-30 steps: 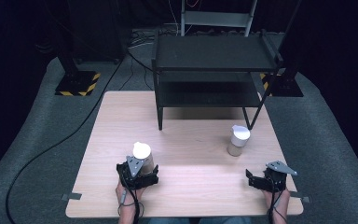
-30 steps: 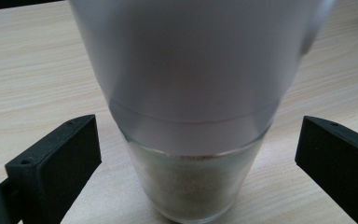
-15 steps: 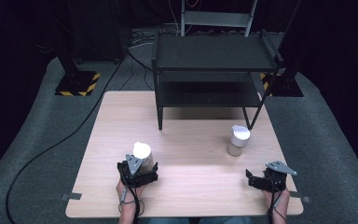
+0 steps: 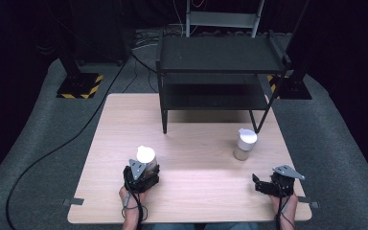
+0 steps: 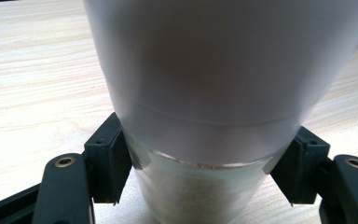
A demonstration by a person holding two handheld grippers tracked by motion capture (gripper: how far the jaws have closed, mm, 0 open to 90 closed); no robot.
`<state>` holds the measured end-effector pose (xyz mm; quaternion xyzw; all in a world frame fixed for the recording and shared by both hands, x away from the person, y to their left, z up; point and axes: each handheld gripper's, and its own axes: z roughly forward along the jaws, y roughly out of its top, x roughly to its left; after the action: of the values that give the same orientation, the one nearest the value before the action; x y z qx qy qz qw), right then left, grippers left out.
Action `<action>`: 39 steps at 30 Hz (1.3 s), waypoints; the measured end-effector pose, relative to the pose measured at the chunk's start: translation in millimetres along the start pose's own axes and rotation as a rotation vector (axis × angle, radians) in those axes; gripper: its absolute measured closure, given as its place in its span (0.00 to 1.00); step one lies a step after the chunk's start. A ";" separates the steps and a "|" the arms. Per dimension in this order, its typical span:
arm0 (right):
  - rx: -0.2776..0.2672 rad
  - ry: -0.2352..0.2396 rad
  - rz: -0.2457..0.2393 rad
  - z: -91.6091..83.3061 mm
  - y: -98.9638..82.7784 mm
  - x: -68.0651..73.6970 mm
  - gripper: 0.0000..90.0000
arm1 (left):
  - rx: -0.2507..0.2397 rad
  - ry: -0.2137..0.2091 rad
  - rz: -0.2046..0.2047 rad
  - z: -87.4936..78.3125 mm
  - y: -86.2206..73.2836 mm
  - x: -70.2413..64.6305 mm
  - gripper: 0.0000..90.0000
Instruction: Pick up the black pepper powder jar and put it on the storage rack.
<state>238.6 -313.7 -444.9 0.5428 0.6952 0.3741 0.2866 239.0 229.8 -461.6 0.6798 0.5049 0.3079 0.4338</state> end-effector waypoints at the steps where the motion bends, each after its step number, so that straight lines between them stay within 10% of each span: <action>1: 0.001 0.000 0.000 0.1 0.1 0.0 0.01 | -0.001 -0.002 0.000 0.0 -0.2 0.3 0.34; 39: 0.001 0.005 -0.003 0.1 0.2 -0.5 0.01 | 0.002 -0.070 0.062 -14.5 28.2 11.7 0.34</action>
<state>238.9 -314.1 -444.8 0.5410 0.6969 0.3746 0.2850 241.9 241.8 -430.1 0.7059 0.4684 0.2967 0.4408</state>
